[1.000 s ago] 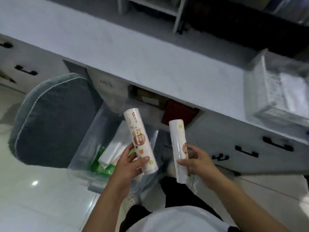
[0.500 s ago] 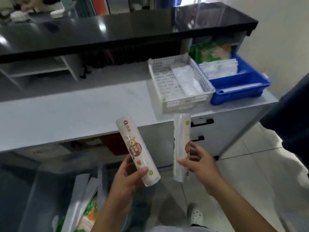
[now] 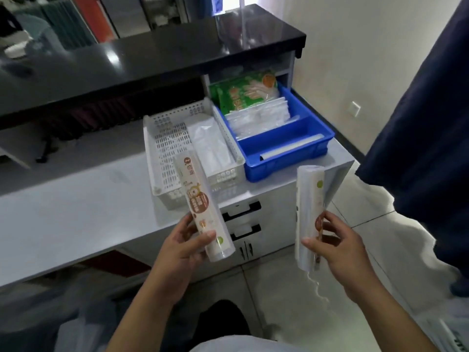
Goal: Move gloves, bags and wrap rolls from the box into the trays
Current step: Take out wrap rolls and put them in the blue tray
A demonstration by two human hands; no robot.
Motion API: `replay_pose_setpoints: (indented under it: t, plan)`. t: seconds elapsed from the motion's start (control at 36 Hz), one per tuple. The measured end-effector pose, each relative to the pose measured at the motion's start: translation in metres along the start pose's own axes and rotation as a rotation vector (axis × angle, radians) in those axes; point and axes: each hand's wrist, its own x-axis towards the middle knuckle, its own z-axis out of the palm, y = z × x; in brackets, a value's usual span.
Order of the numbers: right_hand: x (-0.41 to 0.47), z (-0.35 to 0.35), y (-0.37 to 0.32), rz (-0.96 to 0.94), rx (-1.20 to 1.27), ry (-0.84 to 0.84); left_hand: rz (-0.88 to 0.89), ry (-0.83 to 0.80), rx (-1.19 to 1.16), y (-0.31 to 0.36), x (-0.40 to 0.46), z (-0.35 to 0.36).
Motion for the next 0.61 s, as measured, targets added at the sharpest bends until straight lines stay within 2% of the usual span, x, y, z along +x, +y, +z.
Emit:
replay_pose_setpoints:
  t: [0.25,0.39,0.47,0.61]
  plan:
    - [0.093,-0.029,-0.056,-0.151,-0.218,0.052,0.085,-0.053,-0.018,0.056,0.118,0.032]
    - [0.153,-0.03,-0.111,-0.301,-0.656,0.021,0.088,-0.061,-0.045,0.078,0.173,0.04]
    - [0.193,-0.021,-0.133,-0.381,-1.012,-0.053,0.056,-0.054,-0.063,0.082,0.201,0.041]
    - [0.261,-0.007,-0.142,-0.487,-1.364,-0.198,0.006,-0.055,-0.083,0.083,0.232,0.039]
